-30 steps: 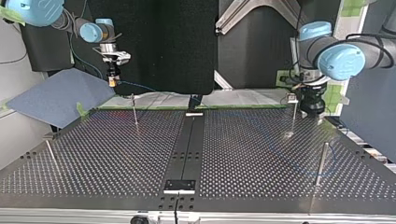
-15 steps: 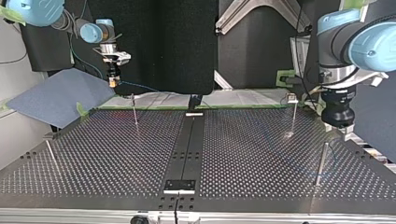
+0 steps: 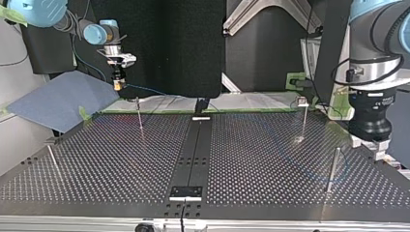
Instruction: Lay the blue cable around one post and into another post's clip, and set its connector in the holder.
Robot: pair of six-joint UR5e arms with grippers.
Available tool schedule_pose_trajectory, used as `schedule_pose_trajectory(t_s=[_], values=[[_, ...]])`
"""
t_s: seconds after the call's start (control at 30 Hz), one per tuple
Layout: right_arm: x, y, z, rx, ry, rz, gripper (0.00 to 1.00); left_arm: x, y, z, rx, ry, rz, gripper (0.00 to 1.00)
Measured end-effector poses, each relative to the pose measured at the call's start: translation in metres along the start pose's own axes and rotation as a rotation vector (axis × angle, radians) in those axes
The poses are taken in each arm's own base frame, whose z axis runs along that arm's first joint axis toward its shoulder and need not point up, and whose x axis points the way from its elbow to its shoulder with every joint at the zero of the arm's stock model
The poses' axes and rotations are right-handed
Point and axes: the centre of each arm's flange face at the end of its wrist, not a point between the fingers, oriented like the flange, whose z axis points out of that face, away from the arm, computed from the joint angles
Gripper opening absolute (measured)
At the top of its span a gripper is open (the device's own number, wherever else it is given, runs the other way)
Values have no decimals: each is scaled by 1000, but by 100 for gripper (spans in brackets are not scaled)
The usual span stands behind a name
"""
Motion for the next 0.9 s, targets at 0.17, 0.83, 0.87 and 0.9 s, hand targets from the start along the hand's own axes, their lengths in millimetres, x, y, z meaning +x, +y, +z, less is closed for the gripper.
schedule_pose_trajectory(t_s=[0.17, 0.83, 0.87, 0.9], values=[[0, -1, 0, 3, 0, 0, 0, -15, -4, -1, 8, 6, 43, 100], [-1, -2, 0, 4, -3, 0, 0, 5, -13, 2, -16, 183, 73, 100], [-1, -2, 0, 4, -3, 0, 0, 6, -12, 1, -20, 193, 74, 100], [-1, -2, 0, 4, -3, 1, 0, 7, -12, 0, -24, 201, 75, 100]])
